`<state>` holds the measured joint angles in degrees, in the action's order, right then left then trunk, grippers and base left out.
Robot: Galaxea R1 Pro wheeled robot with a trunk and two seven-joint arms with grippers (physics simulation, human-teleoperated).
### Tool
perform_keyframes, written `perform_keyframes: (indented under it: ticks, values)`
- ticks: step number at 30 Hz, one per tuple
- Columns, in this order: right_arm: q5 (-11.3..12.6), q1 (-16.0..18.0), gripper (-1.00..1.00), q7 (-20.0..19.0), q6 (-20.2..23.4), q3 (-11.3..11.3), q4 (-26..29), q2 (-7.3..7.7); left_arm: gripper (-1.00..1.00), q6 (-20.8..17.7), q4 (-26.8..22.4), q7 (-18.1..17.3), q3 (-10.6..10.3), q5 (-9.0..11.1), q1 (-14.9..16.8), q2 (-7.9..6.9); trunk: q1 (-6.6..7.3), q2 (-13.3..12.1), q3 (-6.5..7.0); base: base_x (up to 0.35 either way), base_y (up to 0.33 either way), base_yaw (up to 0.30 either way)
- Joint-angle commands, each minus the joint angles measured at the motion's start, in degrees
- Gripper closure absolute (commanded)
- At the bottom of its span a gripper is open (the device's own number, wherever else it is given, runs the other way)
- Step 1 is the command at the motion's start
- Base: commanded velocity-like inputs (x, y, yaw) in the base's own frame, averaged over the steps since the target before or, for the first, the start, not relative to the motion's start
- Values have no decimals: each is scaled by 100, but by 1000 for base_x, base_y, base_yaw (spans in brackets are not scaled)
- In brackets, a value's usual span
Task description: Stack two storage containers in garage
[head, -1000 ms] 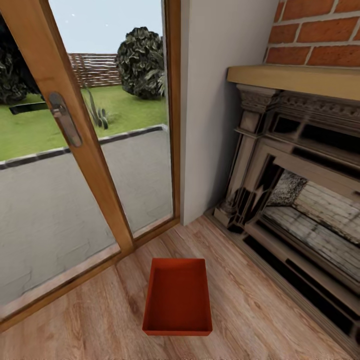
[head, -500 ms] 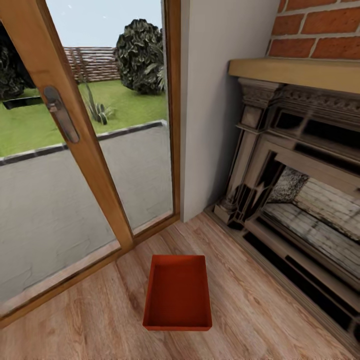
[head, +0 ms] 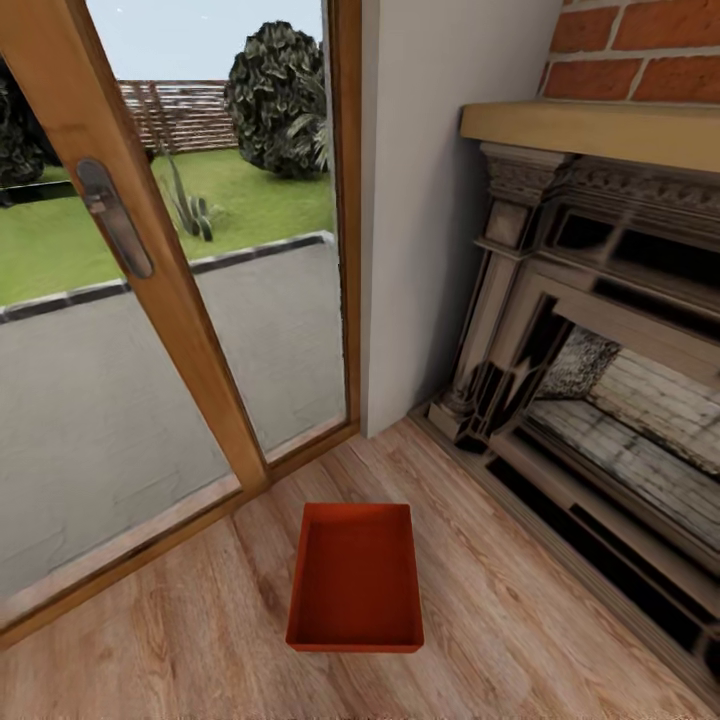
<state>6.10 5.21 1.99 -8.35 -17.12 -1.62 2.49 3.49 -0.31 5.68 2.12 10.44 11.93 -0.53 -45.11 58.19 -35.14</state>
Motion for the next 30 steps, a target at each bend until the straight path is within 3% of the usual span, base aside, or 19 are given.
perform_keyframes:
  ticks: [1, 30]
  values:
    - [59, 6, -100, 3, -35, -48, -16, 1, -100, 20, 5, 3, 17, 28, 3, 1, 0, 3, -14, 0, 0, 0]
    - [61, 6, -100, 3, -35, -46, -18, -3, -100, 20, 5, 3, 18, 28, 3, 1, 0, 3, -279, 0, 0, 0]
